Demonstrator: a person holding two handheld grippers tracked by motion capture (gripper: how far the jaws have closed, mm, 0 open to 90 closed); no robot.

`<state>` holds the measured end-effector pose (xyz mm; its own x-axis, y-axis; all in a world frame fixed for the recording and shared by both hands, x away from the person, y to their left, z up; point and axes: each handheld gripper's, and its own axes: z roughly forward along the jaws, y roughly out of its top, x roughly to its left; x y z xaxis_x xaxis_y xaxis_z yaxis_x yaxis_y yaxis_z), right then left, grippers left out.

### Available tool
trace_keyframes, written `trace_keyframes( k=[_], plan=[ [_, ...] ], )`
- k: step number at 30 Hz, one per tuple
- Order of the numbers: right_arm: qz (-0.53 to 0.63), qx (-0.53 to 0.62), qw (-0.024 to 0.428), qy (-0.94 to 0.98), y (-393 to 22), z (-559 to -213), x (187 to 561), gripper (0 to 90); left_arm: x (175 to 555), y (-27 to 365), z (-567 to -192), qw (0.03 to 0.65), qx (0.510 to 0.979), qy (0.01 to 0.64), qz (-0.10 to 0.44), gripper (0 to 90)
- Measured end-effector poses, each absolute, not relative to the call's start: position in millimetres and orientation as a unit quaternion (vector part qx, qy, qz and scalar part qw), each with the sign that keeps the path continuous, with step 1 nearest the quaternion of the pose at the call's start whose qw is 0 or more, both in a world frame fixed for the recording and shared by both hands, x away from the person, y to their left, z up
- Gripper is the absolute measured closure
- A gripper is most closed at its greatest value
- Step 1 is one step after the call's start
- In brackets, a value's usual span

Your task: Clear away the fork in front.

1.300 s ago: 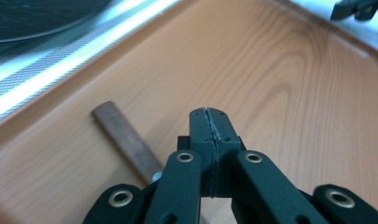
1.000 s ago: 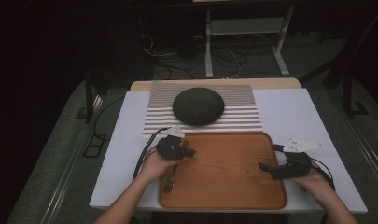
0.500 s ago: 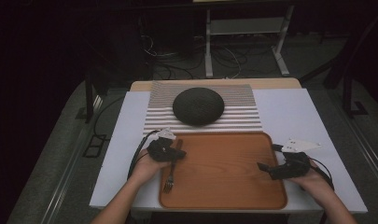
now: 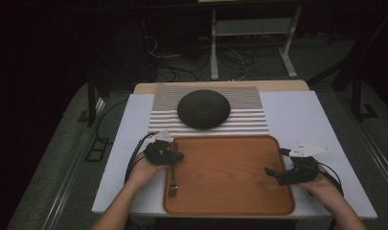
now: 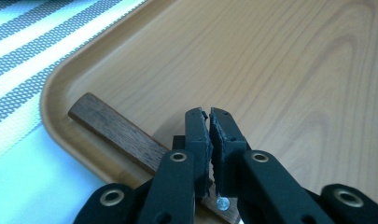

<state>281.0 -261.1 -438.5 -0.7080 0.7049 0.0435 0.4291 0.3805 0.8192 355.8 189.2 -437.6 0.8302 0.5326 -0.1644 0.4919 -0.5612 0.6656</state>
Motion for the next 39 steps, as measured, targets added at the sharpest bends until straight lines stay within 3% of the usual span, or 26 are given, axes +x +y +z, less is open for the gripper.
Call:
trace_keyframes(
  k=[6, 20, 31, 39],
  plan=[
    [0.436, 0.348, 0.158, 0.815, -261, -438, 281, 8.8, 356, 194, -433, 0.395, 0.872, 0.287, 0.036, 76.3],
    [0.448, 0.352, 0.157, 0.807, -264, -434, 280, 8.8, 328, 201, -406, 0.456, 0.843, 0.282, 0.041, 19.4],
    [0.453, 0.357, 0.163, 0.800, -267, -431, 278, 8.8, 310, 214, -410, 0.471, 0.828, 0.294, 0.073, 1.1],
    [0.452, 0.357, 0.162, 0.802, -267, -431, 277, 8.8, 309, 215, -416, 0.473, 0.831, 0.283, 0.073, 0.0]
  ],
)
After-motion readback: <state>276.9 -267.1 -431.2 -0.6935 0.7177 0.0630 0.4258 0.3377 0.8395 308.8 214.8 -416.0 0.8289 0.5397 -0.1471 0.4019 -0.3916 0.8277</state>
